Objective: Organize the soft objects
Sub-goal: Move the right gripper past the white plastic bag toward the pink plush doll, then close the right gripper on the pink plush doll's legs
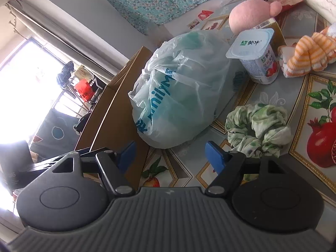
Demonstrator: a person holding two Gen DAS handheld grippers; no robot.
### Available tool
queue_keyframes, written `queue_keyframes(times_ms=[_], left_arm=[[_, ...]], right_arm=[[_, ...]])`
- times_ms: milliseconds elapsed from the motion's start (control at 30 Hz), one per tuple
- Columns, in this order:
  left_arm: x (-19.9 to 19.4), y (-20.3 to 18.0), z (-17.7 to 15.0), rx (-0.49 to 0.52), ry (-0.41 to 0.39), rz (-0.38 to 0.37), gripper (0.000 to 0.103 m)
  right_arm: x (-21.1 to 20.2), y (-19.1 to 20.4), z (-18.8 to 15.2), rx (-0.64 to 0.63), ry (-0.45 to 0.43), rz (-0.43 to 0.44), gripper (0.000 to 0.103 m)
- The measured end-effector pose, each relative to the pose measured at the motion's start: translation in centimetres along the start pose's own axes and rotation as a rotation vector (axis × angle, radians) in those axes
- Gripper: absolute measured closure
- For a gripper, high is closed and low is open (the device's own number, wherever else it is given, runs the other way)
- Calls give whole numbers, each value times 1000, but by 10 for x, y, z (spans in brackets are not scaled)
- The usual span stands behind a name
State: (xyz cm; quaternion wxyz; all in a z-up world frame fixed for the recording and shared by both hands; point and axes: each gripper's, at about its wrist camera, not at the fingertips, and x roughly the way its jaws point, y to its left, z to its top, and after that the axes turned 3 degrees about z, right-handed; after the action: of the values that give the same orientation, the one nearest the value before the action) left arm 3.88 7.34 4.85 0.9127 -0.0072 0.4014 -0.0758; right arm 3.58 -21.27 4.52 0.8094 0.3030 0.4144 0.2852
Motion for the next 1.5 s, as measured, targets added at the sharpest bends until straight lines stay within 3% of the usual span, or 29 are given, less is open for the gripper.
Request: queue_keyframes(times_ms=[267,600,867,967,1100,1300,1500], left_arm=[[-34,-7,3,19,-132,46,10],[-46,-54,27,57,-258,-80,7],[-4,-106,86,74,-273,-188,6],[22,-125,109,109,-262,-157,6],[59,-147,128,167,-215,-128,6],[122,-164,153,180,-82,-144,6],[177,-178,168,199,30,-135,6]], right_arm=[[-5,2,-1,-12,-25,6,28],[-24,3,2,-30,-80,20,28],[-69,-2,45,-75,-252,-59,25],[-86,-14,77,-50,-334,-94,25],[-92,-33,121,-9,-375,-114,24],[-45,-84,187,119,-251,-158,24],[11,-131,218,225,-135,-241,24]])
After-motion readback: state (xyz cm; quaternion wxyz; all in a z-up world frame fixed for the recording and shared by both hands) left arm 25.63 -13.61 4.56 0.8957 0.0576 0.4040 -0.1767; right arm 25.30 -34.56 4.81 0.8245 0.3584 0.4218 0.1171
